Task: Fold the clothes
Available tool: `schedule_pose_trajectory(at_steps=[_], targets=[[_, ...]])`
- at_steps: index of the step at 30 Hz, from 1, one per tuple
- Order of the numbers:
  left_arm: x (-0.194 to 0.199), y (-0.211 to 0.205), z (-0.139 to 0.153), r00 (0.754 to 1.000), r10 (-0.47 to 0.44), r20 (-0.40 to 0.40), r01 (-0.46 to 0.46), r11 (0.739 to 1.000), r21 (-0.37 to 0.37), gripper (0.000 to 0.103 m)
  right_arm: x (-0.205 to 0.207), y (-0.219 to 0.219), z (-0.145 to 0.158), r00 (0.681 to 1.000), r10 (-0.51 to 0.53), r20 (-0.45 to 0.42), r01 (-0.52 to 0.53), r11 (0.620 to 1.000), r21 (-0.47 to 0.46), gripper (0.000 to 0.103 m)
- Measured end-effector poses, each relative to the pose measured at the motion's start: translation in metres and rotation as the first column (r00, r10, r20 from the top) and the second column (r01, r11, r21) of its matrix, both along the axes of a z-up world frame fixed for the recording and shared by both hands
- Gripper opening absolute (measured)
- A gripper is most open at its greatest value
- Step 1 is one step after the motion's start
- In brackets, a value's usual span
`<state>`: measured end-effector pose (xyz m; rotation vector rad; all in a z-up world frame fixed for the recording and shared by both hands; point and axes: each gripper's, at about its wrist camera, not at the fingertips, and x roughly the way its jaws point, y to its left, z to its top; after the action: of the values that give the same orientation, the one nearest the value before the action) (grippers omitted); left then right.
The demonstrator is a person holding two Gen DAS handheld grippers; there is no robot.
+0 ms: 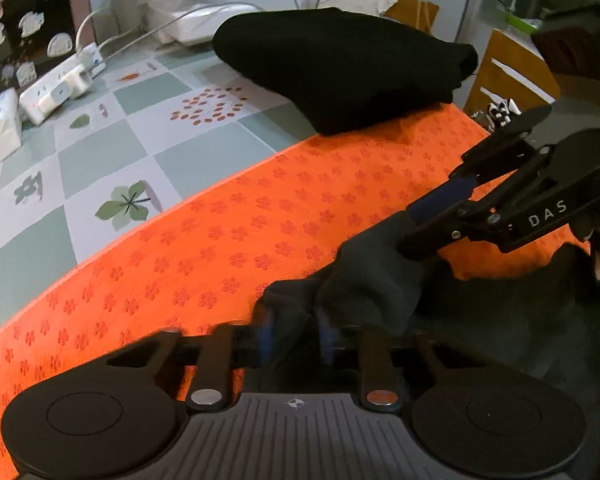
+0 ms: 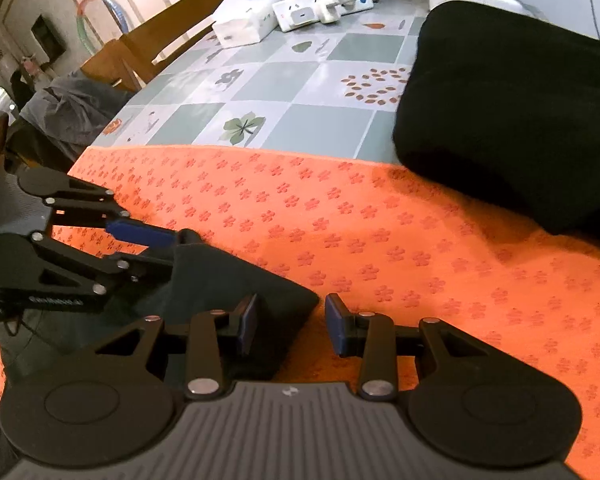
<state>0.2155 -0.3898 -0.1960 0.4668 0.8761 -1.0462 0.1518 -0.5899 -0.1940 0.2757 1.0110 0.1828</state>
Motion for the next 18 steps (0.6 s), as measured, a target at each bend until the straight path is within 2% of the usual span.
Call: schedule_pose_trajectory(at_steps=[1, 2, 3, 6, 8, 9, 11, 13, 16, 18], targets=[[0.0, 0.002, 0.001, 1.0, 0.001, 0.005, -0.001, 1.0, -0.008, 0.012, 0.001, 0.002, -0.002, 1.0, 0.002, -0.001, -0.002, 1.0, -0.001, 0.04], [0.001, 0.006, 0.005, 1.0, 0.012, -0.001, -0.012, 1.0, -0.025, 0.011, 0.001, 0.003, -0.002, 1.0, 0.003, 0.002, -0.003, 1.0, -0.006, 0.023], [0.006, 0.013, 0.011, 0.999, 0.034, -0.016, -0.035, 0.998, -0.054, 0.011, 0.0, 0.004, -0.001, 1.0, 0.009, 0.009, -0.009, 1.0, -0.012, 0.011], [0.032, 0.041, 0.03, 0.988, 0.119, -0.1, -0.133, 0.98, -0.149, 0.01, -0.005, 0.003, 0.013, 0.998, 0.018, 0.052, -0.016, 0.999, -0.027, 0.011], [0.054, 0.059, 0.04, 0.966, 0.185, -0.179, -0.22, 0.954, -0.201, 0.01, -0.01, -0.005, 0.027, 0.996, 0.018, 0.087, -0.016, 1.0, -0.026, 0.011], [0.066, 0.068, 0.043, 0.95, 0.221, -0.223, -0.27, 0.937, -0.221, 0.01, -0.01, -0.007, 0.03, 0.995, 0.02, 0.093, -0.017, 0.999, -0.03, 0.01], [0.086, 0.08, 0.039, 0.907, 0.258, -0.333, -0.345, 0.908, -0.238, 0.01, -0.011, -0.01, 0.034, 0.995, 0.024, 0.1, -0.021, 0.999, -0.038, 0.001], [0.095, 0.089, 0.033, 0.866, 0.252, -0.432, -0.383, 0.889, -0.25, 0.01, -0.011, -0.014, 0.039, 0.994, 0.029, 0.108, -0.024, 0.999, -0.047, 0.001], [0.095, 0.095, 0.028, 0.848, 0.299, -0.437, -0.423, 0.879, -0.22, 0.012, -0.012, -0.019, 0.046, 0.992, 0.035, 0.119, -0.028, 0.998, -0.06, 0.001], [0.097, 0.101, 0.025, 0.825, 0.331, -0.458, -0.466, 0.857, -0.221, 0.018, -0.012, -0.017, 0.043, 0.993, 0.042, 0.108, -0.035, 0.997, -0.062, 0.004]])
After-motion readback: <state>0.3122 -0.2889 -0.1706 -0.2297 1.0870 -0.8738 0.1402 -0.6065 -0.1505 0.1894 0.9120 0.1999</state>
